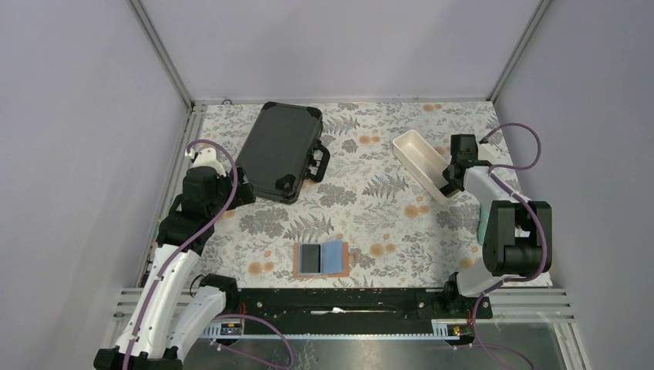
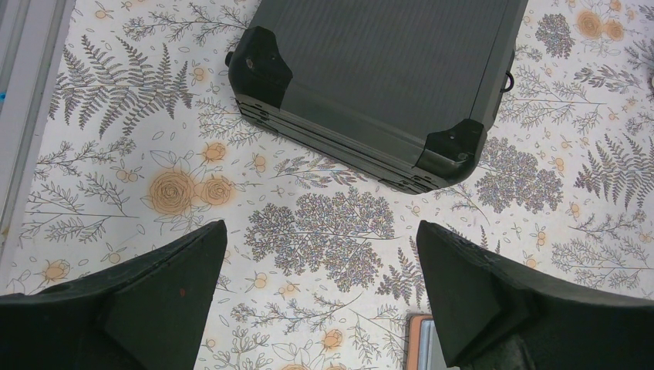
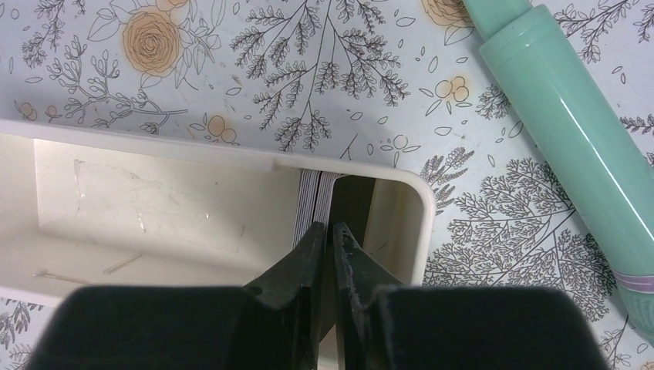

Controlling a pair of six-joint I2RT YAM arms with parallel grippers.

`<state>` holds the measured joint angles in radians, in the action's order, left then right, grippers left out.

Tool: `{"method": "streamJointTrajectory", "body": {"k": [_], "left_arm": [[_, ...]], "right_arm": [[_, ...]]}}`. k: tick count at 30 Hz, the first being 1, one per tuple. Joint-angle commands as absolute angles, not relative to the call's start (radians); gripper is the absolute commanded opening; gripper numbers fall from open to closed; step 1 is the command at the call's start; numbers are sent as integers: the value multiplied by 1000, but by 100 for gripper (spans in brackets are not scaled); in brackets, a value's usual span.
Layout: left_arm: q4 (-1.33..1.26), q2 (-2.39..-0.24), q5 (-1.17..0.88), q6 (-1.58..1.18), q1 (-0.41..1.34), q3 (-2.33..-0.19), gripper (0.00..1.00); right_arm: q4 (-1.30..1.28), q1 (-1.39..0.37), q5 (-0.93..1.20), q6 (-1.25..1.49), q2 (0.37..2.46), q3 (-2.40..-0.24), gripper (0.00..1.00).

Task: Put the credit cards into the card holder
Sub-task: Pick up the credit card from the storage box.

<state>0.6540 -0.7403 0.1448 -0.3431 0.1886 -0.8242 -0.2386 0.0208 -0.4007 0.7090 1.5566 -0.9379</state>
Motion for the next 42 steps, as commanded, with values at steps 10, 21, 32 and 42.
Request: {"method": "streamJointTrajectory", "body": {"k": [10,21,32,42], "left_arm": [[614,-726,138,-328,192,-831,99],[611,-717,129,-330,198,-827,99],[610,-715,119,-330,199,-821,99],[592,-705,9,-358,203,-816,99]], "right_arm": [[-296,23,-439,756,1481,-931,0],[-344,24,-490,762,1397,-903,0],[-277,24,-459,673,1265,-882,0],[-207,23,-169,574,1065,-830,0]]}}
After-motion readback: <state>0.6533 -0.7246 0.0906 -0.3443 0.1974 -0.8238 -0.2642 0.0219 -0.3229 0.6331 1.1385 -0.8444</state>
